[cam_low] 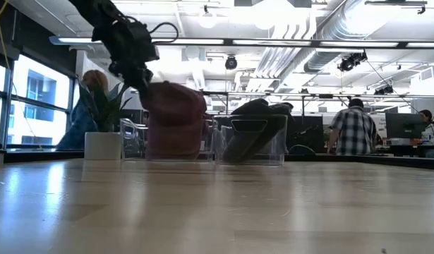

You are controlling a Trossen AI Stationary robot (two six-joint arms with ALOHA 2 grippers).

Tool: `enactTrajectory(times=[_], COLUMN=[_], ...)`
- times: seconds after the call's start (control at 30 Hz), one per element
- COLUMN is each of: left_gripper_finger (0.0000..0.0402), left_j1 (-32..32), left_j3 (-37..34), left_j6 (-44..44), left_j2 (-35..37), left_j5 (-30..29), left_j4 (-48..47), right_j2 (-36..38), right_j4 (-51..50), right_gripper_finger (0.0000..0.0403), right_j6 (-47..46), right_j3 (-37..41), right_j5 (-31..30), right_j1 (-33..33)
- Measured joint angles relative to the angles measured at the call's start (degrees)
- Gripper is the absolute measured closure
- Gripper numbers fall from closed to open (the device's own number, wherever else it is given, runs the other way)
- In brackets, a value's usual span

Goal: Pick & Place hat
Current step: Put the red cap into the left transparent bin

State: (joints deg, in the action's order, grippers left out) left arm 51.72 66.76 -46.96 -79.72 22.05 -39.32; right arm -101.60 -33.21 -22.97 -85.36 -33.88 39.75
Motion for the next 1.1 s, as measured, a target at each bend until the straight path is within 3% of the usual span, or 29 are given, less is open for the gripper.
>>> enactTrajectory(times=[0.27, 0.47, 0.57, 0.77, 0.93, 1.03, 1.1], left_gripper_finger=[0.0244, 0.0338, 0.039, 0.0367, 0.0355, 0.0355, 0.0355], left_j1=[-2.06, -1.88, -1.92, -1.85, -2.22, -2.4, -2.4], left_j3=[-0.03, 1.66, 1.66, 1.66, 1.66, 1.66, 1.66], left_j6=[-8.32, -13.39, -14.9, -7.99, -7.08, -7.17, -7.18], left_j2=[-0.58, -0.51, -1.09, -3.11, -3.18, -3.12, -2.93], left_j5=[-3.33, 3.9, 2.46, -4.68, -1.81, -1.25, -1.17], left_j4=[-8.74, -13.04, -12.18, -6.86, -6.82, -7.29, -7.72], right_j2=[0.0, 0.0, 0.0, 0.0, 0.48, 2.22, 3.28], right_j4=[0.0, 0.0, 0.0, 0.02, -1.86, -3.52, -2.96], right_gripper_finger=[0.0386, 0.0386, 0.0387, 0.0386, 0.0387, 0.0387, 0.0387], right_j6=[0.0, 0.06, 0.06, 1.0, 8.21, 15.06, 21.57], right_j3=[0.0, 0.0, 0.0, 0.0, 0.01, 0.02, 0.02], right_j5=[0.01, -0.14, -0.2, -0.49, -4.72, -1.84, 3.42], right_j1=[0.57, 0.55, 0.5, 0.36, -2.85, -8.6, -14.13])
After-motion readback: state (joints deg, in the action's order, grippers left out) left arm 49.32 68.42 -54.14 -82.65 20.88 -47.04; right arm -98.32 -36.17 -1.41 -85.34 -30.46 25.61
